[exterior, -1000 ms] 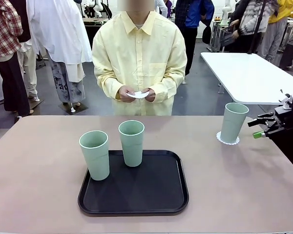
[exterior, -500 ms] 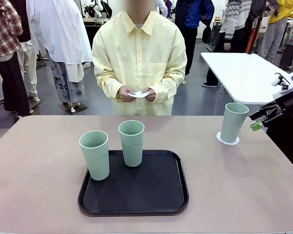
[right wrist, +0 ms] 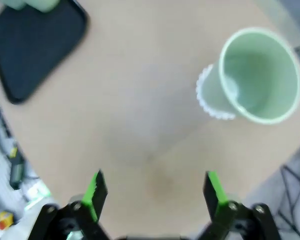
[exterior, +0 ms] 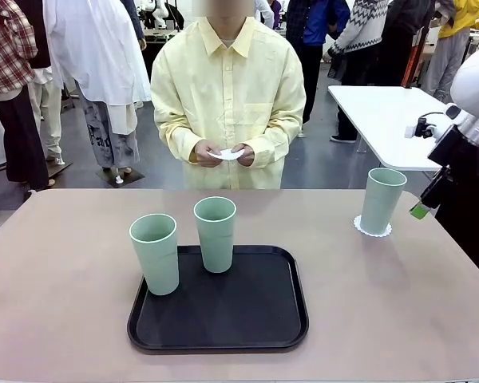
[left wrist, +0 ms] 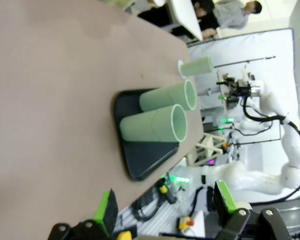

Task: Place coasters on the table and set cups on them.
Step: Pick up one Reusable plastic cup and place it on a coaster set by the human, then take one Reusable plastic cup from the Flat Tray and place it on a coaster set by the human.

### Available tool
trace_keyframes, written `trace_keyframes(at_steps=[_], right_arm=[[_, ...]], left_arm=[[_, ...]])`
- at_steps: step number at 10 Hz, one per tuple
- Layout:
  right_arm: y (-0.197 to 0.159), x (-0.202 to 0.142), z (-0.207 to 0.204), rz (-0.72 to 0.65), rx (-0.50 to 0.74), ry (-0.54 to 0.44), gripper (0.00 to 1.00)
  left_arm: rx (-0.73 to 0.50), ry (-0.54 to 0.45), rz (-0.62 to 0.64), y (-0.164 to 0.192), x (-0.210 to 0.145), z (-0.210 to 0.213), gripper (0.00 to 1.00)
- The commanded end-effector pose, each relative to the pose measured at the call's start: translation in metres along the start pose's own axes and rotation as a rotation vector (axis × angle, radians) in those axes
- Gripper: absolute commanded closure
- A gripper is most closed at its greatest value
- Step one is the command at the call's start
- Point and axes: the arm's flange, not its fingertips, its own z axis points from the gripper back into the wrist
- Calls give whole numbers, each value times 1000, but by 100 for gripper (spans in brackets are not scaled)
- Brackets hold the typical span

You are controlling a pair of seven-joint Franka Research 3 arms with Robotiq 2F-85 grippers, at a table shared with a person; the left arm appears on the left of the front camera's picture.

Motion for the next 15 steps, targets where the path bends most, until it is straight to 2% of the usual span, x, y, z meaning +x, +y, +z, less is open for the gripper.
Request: trace_keyframes(at_steps=[1, 2, 4, 5, 15], right_arm=[[26, 12, 21, -57, -47, 117, 0], [31, 16, 34, -66, -74, 131, 0], [24, 19, 53, -108, -101, 69, 0], [30, 15, 37, -61, -86, 101, 0], [30, 15, 37, -61, -86, 101, 0]], left_arm=[[-19, -10, -17, 0, 1, 1, 0], [-19, -10, -17, 0, 1, 1, 0], [-19, -10, -17, 0, 1, 1, 0], [-19, -10, -17, 0, 1, 1, 0], [-19, -10, -17, 0, 1, 1, 0]])
